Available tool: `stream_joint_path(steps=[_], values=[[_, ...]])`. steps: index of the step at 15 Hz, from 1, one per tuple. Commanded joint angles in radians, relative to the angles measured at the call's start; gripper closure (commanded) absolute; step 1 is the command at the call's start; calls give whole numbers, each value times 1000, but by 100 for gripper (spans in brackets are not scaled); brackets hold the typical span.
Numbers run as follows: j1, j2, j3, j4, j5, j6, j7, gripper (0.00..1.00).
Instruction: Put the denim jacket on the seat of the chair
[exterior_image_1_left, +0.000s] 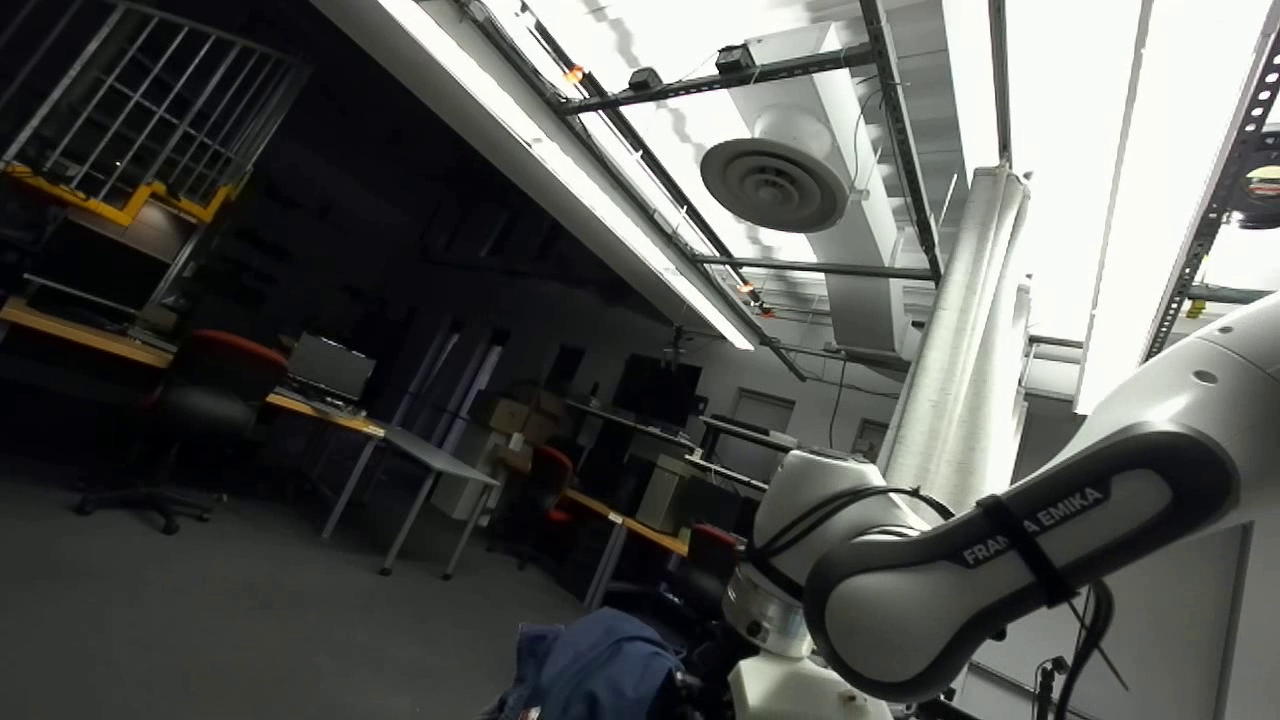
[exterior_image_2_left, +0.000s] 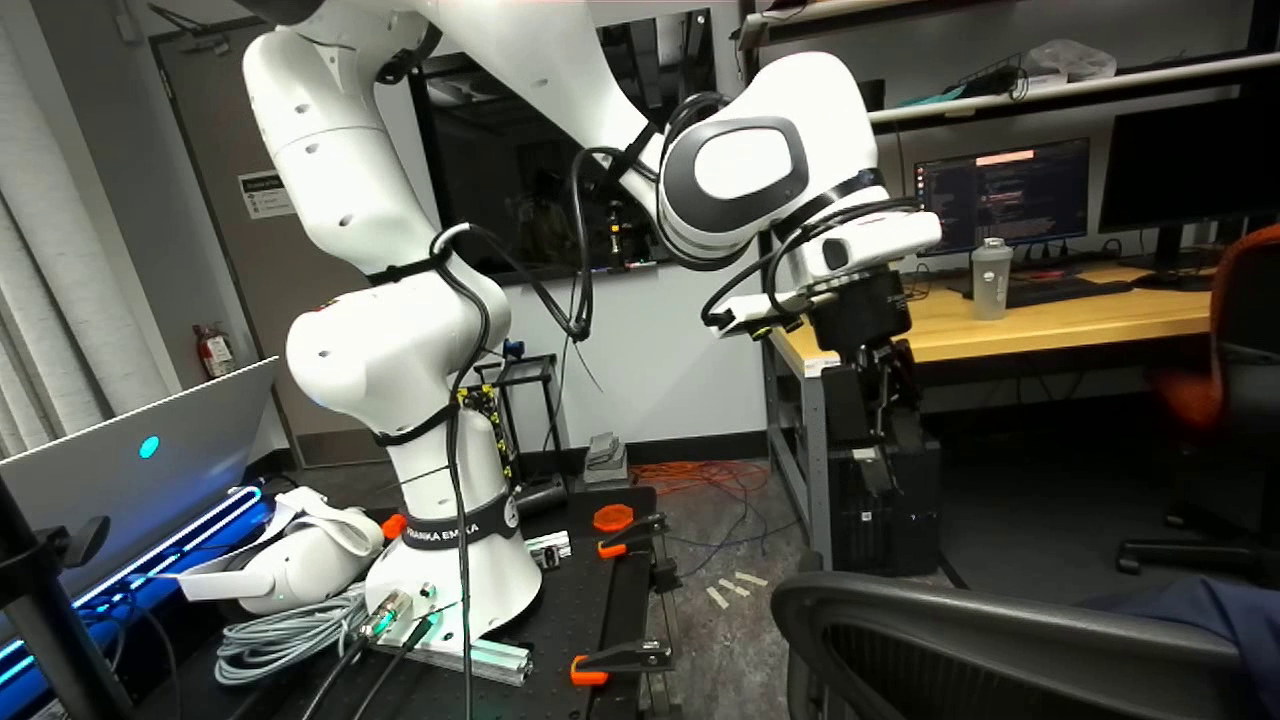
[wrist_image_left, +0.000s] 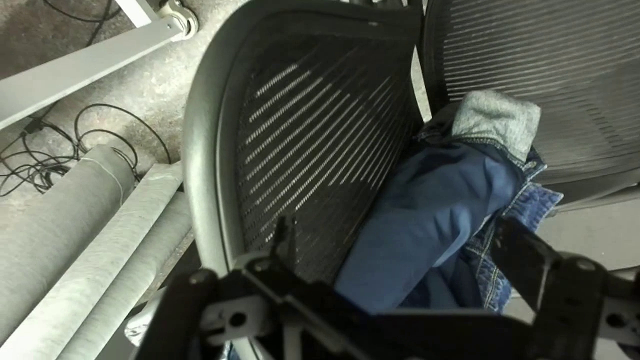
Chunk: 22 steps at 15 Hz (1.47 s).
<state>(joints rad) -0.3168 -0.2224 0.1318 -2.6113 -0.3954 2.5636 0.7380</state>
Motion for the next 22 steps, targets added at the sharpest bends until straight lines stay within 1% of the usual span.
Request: stream_joint_path(steps=[1,5,9,11,18,22], values=[[16,130,-30,112,-95,32,116,0],[65,216,-85,183,-136,27,209,0],[117,295,-149,233,-122,41,276,0],[142,331,-181,261,-118,51,298,0],[229,444,-286,350,-128,148,362,0],[270,486,-348,375,-130,163,379,0]])
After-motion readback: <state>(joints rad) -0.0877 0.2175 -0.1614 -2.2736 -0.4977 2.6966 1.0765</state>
